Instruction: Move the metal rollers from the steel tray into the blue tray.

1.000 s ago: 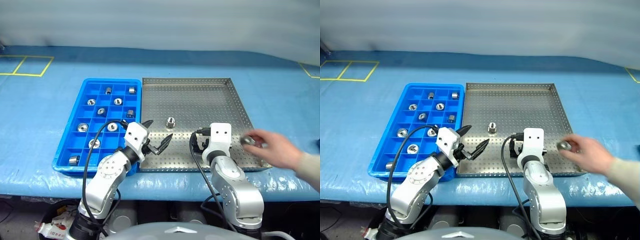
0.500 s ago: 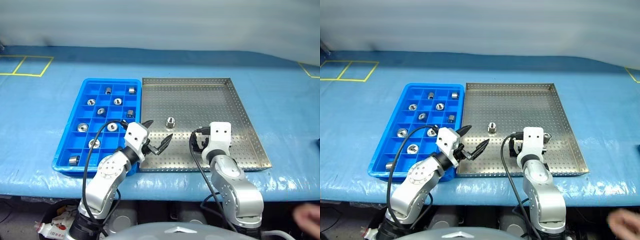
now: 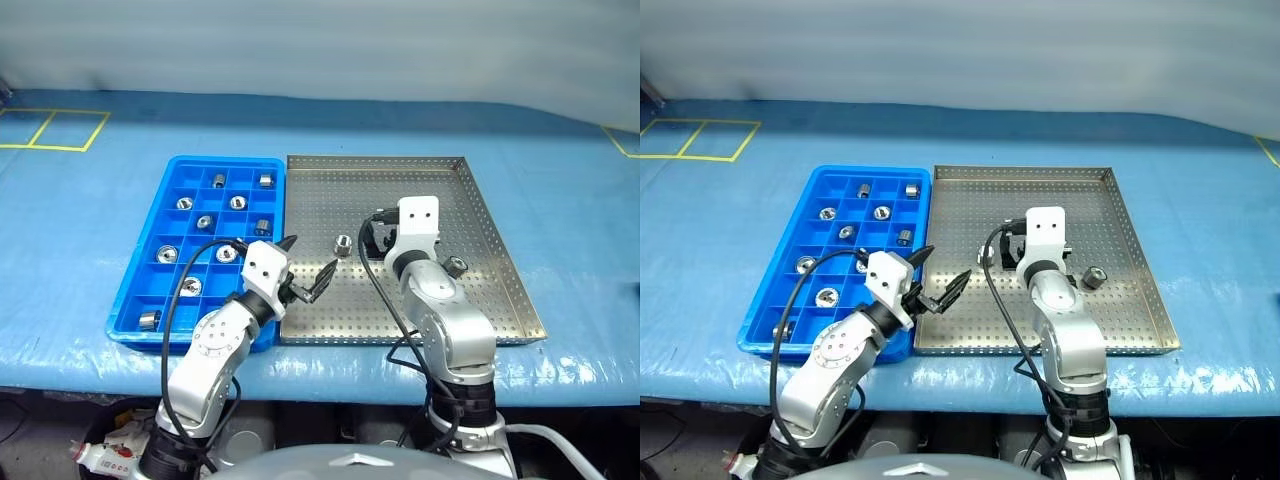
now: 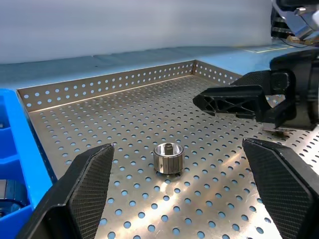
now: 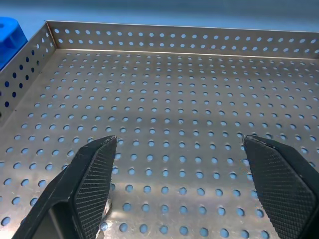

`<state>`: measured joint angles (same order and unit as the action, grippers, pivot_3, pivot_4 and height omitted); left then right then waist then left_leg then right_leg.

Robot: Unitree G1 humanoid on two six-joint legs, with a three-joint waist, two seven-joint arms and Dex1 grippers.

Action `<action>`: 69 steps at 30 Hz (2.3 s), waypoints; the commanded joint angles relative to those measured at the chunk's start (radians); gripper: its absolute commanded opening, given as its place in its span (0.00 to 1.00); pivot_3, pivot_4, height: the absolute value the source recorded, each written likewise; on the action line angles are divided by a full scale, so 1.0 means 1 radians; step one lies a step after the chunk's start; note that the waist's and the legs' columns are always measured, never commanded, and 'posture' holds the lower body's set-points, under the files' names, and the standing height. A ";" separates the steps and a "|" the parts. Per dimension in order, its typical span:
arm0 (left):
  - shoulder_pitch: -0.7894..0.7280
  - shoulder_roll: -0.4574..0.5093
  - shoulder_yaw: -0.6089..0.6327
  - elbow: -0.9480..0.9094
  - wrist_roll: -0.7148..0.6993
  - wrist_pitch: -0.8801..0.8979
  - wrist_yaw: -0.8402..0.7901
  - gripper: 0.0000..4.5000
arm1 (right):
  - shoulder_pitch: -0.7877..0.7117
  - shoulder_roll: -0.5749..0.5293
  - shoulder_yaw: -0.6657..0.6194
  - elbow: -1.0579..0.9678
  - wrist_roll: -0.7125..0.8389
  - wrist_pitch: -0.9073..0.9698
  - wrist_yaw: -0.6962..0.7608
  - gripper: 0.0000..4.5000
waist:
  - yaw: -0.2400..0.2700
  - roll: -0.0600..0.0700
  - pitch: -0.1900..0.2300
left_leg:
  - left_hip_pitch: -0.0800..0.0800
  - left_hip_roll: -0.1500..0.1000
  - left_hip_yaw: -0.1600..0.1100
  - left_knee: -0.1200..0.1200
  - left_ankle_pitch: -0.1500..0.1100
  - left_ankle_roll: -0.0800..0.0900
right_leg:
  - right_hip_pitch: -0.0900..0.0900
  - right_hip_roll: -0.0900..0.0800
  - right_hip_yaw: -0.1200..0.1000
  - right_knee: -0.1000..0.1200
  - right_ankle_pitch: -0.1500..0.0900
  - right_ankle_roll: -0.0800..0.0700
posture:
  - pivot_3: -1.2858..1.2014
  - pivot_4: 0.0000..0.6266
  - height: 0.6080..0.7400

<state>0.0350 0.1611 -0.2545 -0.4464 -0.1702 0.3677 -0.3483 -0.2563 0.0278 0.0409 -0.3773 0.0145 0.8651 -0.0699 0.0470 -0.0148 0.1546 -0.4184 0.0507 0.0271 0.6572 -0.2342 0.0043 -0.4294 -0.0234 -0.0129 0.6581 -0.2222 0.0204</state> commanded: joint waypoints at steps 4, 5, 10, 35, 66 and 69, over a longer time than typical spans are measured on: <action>0.016 0.000 0.008 -0.045 -0.006 -0.007 0.011 1.00 | -0.045 0.006 -0.002 0.117 0.018 -0.112 0.035 0.95 | 0.001 0.000 0.000 | 0.000 0.000 0.000 -0.001 0.000 0.000 | 0.000 0.000 0.000 0.000 0.000 0.001 | 0.61 0.24 1.00; 0.018 0.001 0.011 -0.047 -0.006 -0.007 0.011 1.00 | -0.049 0.006 0.007 0.134 0.017 -0.122 0.043 0.95 | 0.001 0.000 0.000 | 0.000 0.000 0.000 -0.001 0.000 0.000 | 0.000 0.000 0.000 0.000 0.000 0.001 | 0.61 0.24 1.00; 0.019 0.003 0.014 -0.046 -0.008 -0.011 0.010 1.00 | -0.066 0.028 0.025 0.182 0.027 -0.154 0.068 0.95 | 0.002 0.000 0.000 | 0.001 0.000 0.000 -0.001 0.000 0.000 | 0.000 0.000 0.000 0.000 0.000 0.001 | 0.62 0.24 1.00; 0.028 -0.008 0.026 -0.050 -0.004 -0.018 0.038 1.00 | -0.035 0.006 0.108 0.255 0.012 -0.226 0.130 0.38 | 0.026 0.000 0.000 | 0.001 0.000 0.000 -0.001 0.000 0.000 | 0.000 0.000 0.000 0.000 0.000 0.000 | 0.63 0.24 1.00; 0.275 0.162 0.194 -0.204 -0.068 -0.039 -0.044 1.00 | -0.365 -0.198 0.453 0.121 0.065 0.131 0.539 0.38 | 0.141 0.001 0.001 | -0.001 0.001 -0.002 -0.006 0.000 0.000 | -0.001 0.000 -0.009 0.000 -0.005 -0.004 | 0.70 0.24 1.00; 0.282 0.172 0.191 -0.199 -0.083 -0.035 -0.060 1.00 | -0.349 -0.209 0.460 0.111 0.070 0.132 0.541 0.38 | 0.154 0.001 0.001 | -0.001 0.001 -0.003 -0.006 0.000 0.000 | -0.001 -0.001 -0.011 0.000 -0.005 -0.005 | 0.70 0.24 1.00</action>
<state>0.3147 0.3244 -0.0630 -0.6053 -0.2406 0.3393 -0.3971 -0.6042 -0.1793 0.5033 -0.2187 0.0816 1.0060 0.4644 0.2011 -0.0137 0.1557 -0.4197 0.0514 0.0236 0.6516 -0.2342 0.0039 -0.4302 -0.0241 -0.0245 0.6577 -0.2276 0.0152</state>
